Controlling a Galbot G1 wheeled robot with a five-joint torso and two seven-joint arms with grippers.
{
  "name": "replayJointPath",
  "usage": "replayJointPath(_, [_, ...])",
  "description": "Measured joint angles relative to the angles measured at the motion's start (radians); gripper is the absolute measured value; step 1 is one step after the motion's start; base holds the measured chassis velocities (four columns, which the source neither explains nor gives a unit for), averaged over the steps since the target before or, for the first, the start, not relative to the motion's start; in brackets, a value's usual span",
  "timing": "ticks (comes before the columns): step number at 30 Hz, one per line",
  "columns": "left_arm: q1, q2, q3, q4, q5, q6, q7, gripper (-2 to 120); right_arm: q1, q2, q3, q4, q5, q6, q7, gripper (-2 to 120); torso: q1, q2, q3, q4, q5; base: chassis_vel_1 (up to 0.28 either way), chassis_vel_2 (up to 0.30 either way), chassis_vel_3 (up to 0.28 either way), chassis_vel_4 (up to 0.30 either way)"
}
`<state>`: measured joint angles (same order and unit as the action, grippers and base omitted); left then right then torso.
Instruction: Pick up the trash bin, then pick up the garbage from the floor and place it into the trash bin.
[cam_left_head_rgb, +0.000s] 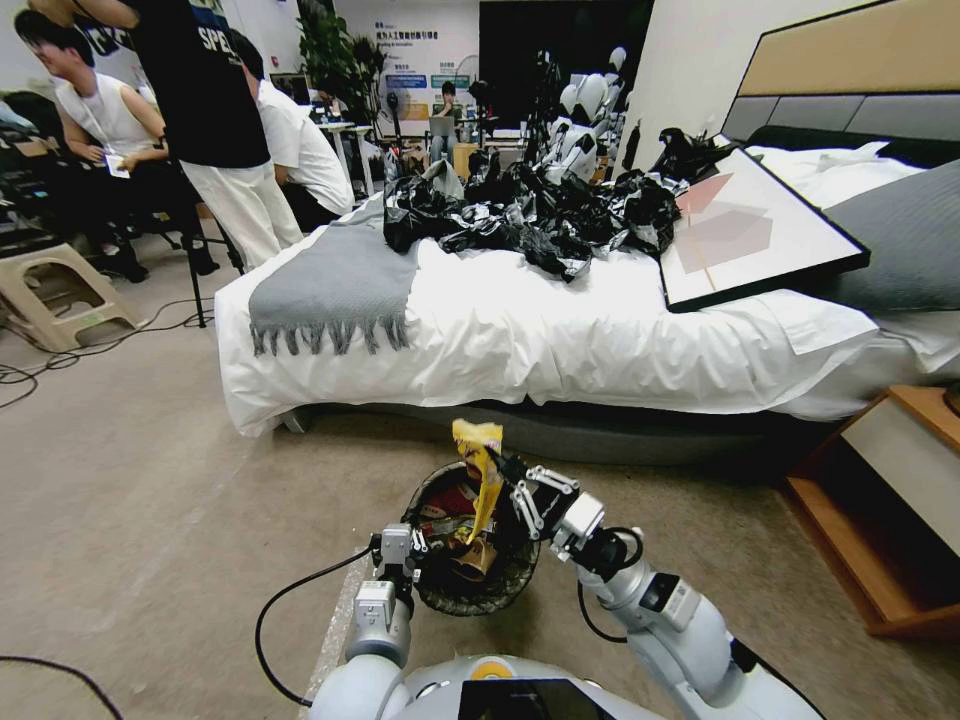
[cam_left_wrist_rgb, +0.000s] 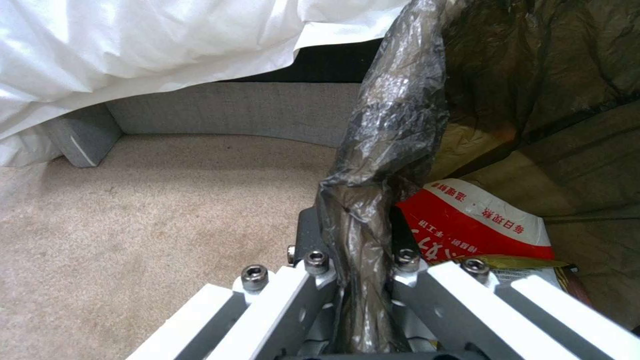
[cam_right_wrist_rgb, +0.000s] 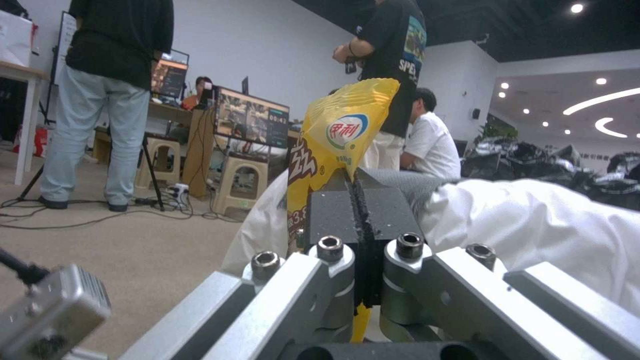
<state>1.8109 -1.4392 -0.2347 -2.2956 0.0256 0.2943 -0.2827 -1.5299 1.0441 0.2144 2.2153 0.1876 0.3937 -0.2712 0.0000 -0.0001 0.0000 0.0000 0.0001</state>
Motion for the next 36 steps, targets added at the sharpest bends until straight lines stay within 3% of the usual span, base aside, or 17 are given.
replayJointPath(16, [0.004,0.013,-0.001,-0.015,-0.002,0.002,0.001,0,0.001,0.025,-0.015,-0.129,-0.022,0.023,-0.015,0,0.0,0.0,0.0,0.0001,-0.0001,0.0,0.0,0.0,0.0])
replayJointPath(24, [0.003,0.015,-0.001,-0.015,-0.002,0.003,0.001,0,0.001,0.035,-0.022,-0.146,-0.03,0.023,-0.011,32,0.0,0.0,0.0,0.0001,-0.0001,0.0,0.0,0.0,0.0])
replayJointPath(28, [0.003,0.014,0.0,-0.015,-0.002,0.003,0.001,0,0.0,0.036,-0.022,-0.145,-0.033,0.024,-0.011,41,0.0,0.0,0.0,0.0,-0.0001,0.0,0.0,0.0,0.0])
replayJointPath(31, [0.002,0.015,-0.001,-0.016,-0.002,0.004,0.001,0,-0.001,0.037,-0.022,-0.146,-0.035,0.026,-0.011,57,0.0,0.0,0.0,0.0,-0.0001,0.0,0.0,0.0,0.0])
replayJointPath(36, [0.002,0.014,-0.001,-0.018,-0.002,0.004,0.001,0,-0.001,0.039,-0.022,-0.146,-0.036,0.026,-0.011,70,0.0,0.0,0.0,0.0,-0.0001,0.0,0.0,0.0,0.0])
